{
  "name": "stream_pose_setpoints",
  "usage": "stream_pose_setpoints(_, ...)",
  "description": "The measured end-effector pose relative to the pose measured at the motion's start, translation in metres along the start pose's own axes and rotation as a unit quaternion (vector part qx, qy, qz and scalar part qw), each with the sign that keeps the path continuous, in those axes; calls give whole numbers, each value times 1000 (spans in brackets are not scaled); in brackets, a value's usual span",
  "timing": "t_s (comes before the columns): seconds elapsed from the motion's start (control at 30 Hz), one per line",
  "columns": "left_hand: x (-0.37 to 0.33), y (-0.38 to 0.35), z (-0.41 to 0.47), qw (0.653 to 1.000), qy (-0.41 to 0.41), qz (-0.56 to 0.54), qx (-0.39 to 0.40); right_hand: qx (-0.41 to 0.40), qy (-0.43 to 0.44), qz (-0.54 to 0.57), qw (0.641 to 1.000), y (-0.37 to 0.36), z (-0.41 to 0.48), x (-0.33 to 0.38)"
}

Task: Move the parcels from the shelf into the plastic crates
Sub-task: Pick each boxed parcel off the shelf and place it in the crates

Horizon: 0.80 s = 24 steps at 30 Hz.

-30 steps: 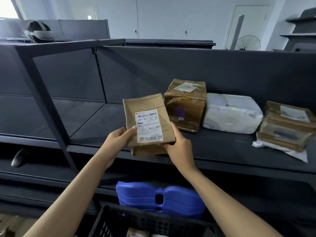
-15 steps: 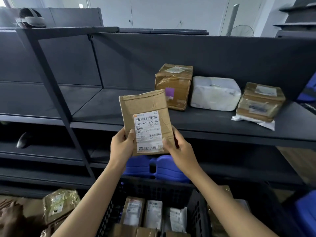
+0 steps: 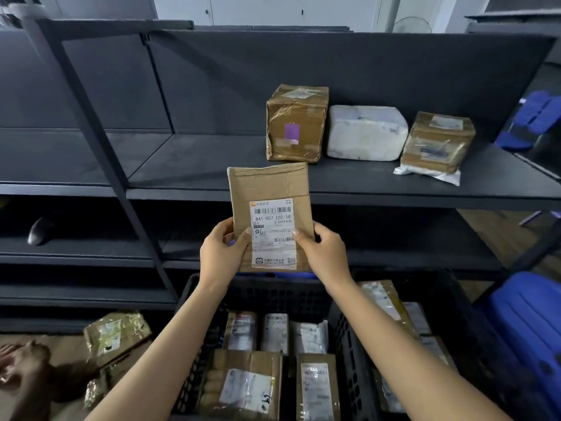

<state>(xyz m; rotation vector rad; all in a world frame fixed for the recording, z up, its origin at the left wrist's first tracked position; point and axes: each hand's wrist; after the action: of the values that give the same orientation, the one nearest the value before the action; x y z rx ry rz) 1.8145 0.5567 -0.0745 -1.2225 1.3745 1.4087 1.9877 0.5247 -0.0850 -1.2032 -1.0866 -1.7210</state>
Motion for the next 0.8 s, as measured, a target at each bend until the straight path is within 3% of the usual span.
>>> stream_pose_setpoints(0.23,17,22,-9,999,3,25,24,-12,-17,-66,998,-20,-29,-7)
stream_pose_setpoints(0.8,87,77,3,993,36,101,51,11,-51,-60,997,-84,-58,-46)
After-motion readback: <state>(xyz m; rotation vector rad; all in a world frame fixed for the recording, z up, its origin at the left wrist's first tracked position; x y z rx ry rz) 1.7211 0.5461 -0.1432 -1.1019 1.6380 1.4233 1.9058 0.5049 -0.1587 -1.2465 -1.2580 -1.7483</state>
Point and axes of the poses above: each hand's wrist, its own z-axis towards the middle knuckle, its own y-axis out of the back of the hand, x = y × z, and after that the axes turned 6 degrees about y, right-handed
